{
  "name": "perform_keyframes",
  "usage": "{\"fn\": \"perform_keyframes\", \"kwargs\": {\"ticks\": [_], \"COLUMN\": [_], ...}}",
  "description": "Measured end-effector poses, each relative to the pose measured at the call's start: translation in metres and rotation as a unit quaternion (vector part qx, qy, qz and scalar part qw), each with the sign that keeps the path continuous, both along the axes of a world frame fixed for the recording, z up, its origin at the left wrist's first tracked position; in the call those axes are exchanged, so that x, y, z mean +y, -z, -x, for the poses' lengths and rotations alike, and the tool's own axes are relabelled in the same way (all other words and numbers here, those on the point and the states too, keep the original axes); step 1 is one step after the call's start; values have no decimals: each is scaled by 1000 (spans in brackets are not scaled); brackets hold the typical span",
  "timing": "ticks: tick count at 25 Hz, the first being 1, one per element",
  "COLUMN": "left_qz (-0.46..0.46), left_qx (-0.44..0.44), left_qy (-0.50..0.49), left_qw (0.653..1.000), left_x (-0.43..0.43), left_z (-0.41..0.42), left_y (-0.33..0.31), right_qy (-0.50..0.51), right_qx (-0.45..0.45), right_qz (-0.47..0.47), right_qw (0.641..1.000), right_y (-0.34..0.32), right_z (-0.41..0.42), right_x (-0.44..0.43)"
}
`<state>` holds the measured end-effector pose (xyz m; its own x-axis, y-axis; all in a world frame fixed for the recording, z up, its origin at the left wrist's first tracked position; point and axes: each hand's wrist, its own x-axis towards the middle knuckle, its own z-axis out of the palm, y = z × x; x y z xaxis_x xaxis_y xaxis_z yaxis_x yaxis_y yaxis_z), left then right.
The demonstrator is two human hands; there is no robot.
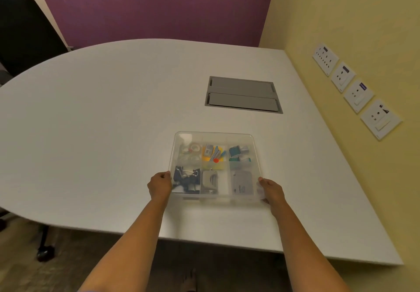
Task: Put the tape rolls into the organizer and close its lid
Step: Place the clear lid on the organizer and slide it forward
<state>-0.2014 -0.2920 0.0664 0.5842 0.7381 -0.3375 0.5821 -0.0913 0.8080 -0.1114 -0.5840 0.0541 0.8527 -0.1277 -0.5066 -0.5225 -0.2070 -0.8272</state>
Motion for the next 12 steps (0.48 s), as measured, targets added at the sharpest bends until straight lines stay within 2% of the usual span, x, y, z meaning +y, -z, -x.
{"fn": "perform_keyframes", "kwargs": {"ticks": [4, 6, 12], "left_qz": [75, 113, 113], "left_qx": [3, 6, 0], "left_qy": [-31, -49, -31], "left_qw": [997, 992, 993], "left_x": [-11, -13, -12], "left_z": [26, 32, 36], "left_y": [1, 1, 1], "right_qy": [48, 51, 66], "right_qx": [8, -3, -26], "right_qz": [-80, -89, -74], "right_qw": [996, 995, 995], "right_y": [1, 0, -6], "right_z": [29, 38, 41], "right_x": [-3, -1, 6]}}
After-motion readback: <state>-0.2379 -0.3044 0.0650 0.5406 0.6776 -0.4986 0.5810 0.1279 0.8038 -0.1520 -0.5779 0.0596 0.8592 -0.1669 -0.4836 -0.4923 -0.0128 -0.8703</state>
